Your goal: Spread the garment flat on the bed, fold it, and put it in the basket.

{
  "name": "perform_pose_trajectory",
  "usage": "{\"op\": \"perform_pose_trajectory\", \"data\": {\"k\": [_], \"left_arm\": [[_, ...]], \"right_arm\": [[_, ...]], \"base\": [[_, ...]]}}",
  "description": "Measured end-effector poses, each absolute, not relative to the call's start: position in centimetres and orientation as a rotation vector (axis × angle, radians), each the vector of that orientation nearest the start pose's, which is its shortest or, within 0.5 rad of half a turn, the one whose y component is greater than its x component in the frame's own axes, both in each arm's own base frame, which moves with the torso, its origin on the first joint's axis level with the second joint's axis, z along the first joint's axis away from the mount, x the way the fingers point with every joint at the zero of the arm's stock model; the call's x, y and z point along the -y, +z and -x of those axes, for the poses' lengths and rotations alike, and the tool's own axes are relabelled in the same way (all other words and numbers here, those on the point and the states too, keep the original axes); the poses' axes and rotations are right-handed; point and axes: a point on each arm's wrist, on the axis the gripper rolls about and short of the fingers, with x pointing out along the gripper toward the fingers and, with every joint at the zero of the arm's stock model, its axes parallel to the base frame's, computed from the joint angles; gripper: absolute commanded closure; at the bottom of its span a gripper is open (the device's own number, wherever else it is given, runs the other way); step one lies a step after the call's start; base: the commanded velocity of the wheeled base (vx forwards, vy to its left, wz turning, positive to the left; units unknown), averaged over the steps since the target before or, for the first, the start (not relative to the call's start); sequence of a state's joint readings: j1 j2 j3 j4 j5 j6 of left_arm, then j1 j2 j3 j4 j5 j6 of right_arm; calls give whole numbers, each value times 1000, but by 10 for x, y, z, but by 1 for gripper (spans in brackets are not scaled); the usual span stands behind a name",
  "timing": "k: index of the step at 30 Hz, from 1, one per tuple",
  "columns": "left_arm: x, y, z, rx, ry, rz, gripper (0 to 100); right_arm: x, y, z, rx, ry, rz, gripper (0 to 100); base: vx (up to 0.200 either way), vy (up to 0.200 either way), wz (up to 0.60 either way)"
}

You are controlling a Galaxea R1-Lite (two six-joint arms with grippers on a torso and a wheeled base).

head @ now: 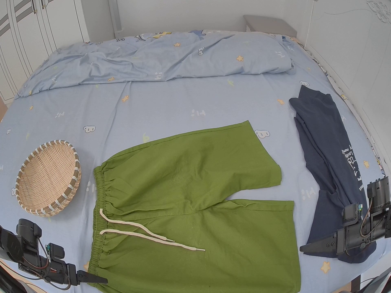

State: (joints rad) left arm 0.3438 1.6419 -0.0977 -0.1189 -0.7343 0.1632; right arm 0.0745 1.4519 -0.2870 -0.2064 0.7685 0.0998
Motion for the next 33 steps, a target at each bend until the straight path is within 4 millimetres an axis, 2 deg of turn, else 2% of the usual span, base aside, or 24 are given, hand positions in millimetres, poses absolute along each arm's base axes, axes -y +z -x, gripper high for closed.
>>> {"op": "perform_pose_trajectory", "data": {"k": [11,26,27,33], "left_arm": [[-28,28,-109,-1224,-341,583,0],[-25,27,-117,-1209,-432,621,0],[-25,27,-118,-1210,-433,621,100],[-26,27,-120,-1210,-434,620,100]], "right_arm": [[-28,87,-156,-972,734,-417,0],[-27,84,-154,-979,738,-408,0],[-27,84,-154,-979,739,-407,0],[-27,84,-154,-975,739,-407,0]], "base": [[0,0,0],[0,0,0],[0,0,0],[0,0,0]]}}
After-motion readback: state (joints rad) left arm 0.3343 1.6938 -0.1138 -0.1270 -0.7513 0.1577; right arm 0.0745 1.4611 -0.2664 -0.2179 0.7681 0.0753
